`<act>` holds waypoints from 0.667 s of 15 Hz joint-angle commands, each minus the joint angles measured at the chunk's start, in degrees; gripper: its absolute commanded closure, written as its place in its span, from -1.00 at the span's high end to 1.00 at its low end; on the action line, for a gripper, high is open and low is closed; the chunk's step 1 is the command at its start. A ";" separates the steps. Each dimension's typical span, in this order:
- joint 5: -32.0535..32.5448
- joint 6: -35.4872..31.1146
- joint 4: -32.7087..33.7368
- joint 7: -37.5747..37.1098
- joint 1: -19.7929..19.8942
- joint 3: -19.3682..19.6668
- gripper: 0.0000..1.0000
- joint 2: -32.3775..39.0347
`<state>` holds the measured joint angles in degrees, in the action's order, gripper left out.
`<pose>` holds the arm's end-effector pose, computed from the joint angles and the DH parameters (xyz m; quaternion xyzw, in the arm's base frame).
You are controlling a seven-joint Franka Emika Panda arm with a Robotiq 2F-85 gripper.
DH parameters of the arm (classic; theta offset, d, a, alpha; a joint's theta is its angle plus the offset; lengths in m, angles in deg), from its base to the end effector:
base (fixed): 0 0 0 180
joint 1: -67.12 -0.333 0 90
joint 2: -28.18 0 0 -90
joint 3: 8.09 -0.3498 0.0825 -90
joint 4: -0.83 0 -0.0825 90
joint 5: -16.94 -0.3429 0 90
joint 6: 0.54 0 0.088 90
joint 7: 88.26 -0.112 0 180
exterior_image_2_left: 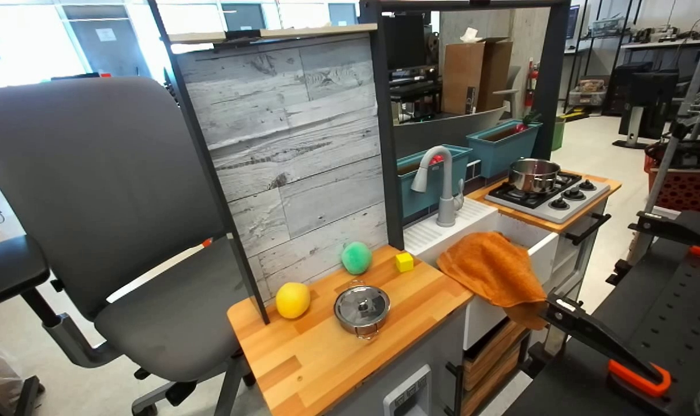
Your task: Hang the orange towel on the rail.
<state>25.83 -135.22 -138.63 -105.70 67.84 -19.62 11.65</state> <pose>0.4142 0.0814 0.4807 0.9912 -0.0098 0.1163 0.0624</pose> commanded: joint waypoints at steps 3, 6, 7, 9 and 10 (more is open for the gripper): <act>-3.50 -12.63 6.77 11.59 1.18 8.87 1.00 20.33; -7.76 -17.28 12.05 17.67 1.43 10.35 1.00 29.48; -8.12 -17.65 13.92 18.84 1.62 10.49 1.00 31.89; -6.13 -16.63 18.14 19.55 1.55 11.36 1.00 36.58; -5.19 -16.04 20.65 19.54 1.34 11.88 1.00 39.07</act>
<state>19.68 -152.37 -125.29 -88.37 69.35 -8.85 44.09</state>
